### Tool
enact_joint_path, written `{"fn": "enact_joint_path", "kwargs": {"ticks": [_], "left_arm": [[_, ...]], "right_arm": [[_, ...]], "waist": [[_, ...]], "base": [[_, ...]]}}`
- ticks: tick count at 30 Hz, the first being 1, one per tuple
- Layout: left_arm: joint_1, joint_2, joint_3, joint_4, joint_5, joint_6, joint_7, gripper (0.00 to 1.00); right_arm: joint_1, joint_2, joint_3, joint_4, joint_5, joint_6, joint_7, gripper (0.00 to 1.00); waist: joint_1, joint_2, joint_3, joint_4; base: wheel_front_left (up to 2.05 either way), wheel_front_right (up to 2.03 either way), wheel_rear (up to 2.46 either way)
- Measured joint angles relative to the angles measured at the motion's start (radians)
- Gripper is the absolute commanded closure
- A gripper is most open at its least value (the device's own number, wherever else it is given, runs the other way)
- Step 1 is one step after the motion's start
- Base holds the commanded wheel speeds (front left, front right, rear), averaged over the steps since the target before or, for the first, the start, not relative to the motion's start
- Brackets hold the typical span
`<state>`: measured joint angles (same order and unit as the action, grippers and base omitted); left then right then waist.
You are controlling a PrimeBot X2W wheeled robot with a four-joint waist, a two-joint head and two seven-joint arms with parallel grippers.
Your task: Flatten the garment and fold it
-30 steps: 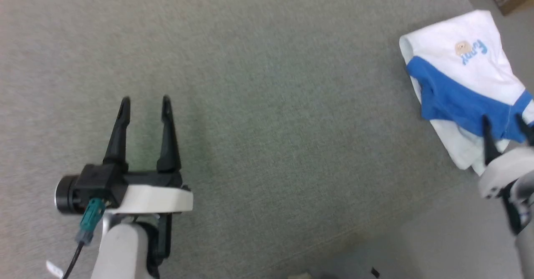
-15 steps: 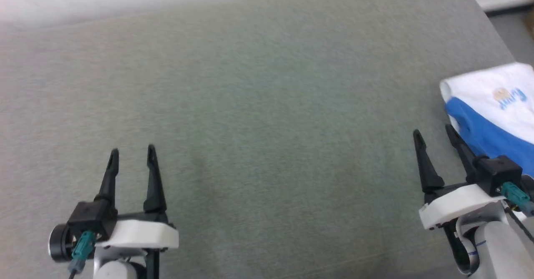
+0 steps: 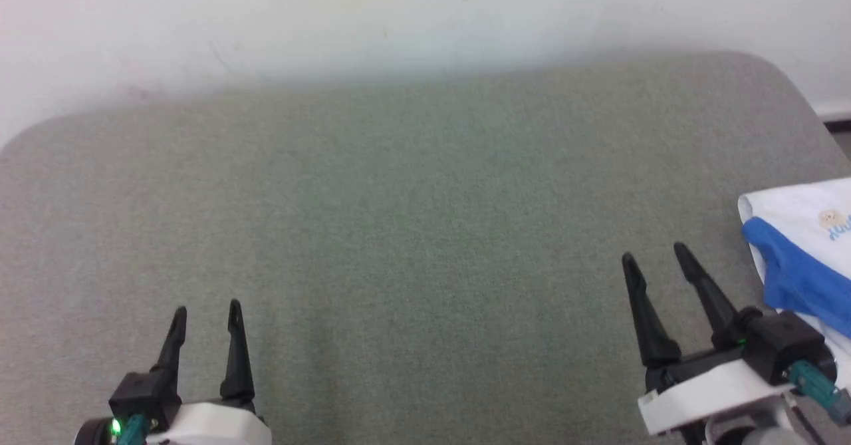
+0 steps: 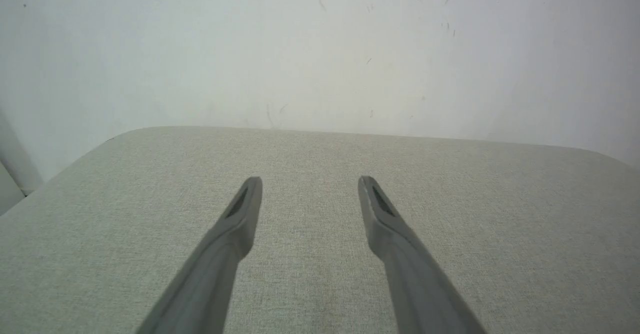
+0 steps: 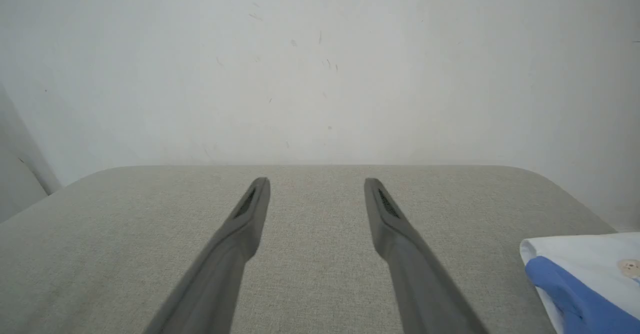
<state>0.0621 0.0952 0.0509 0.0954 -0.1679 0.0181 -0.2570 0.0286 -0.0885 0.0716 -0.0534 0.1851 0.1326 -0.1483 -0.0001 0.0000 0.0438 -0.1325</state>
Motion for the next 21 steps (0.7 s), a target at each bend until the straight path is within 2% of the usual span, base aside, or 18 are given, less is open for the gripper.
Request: {"fn": "enact_joint_path", "kwargs": {"ticks": [12,13,21], "left_arm": [[0.039,-0.008,-0.01,0.034,0.001,-0.027,0.0,0.0],[0.039,-0.008,-0.011,0.037,0.002,-0.027,0.0,1.0],[0.039,-0.009,-0.012,0.038,0.002,-0.027,0.006,1.0]], "right_arm": [[0.074,0.021,0.022,-0.059,0.0,0.0,0.053,0.0],[0.075,0.022,0.022,-0.059,0.0,0.0,0.053,1.0],[0.075,0.022,0.023,-0.058,-0.001,0.0,0.053,1.0]], "waist": [[0.0001,0.0,-0.068,0.049],[0.0001,0.0,-0.067,0.052],[0.0002,0.0,-0.066,0.057]], "base": [[0.0,0.0,0.0],[0.0,0.0,0.0],[0.0,0.0,0.0]]}}
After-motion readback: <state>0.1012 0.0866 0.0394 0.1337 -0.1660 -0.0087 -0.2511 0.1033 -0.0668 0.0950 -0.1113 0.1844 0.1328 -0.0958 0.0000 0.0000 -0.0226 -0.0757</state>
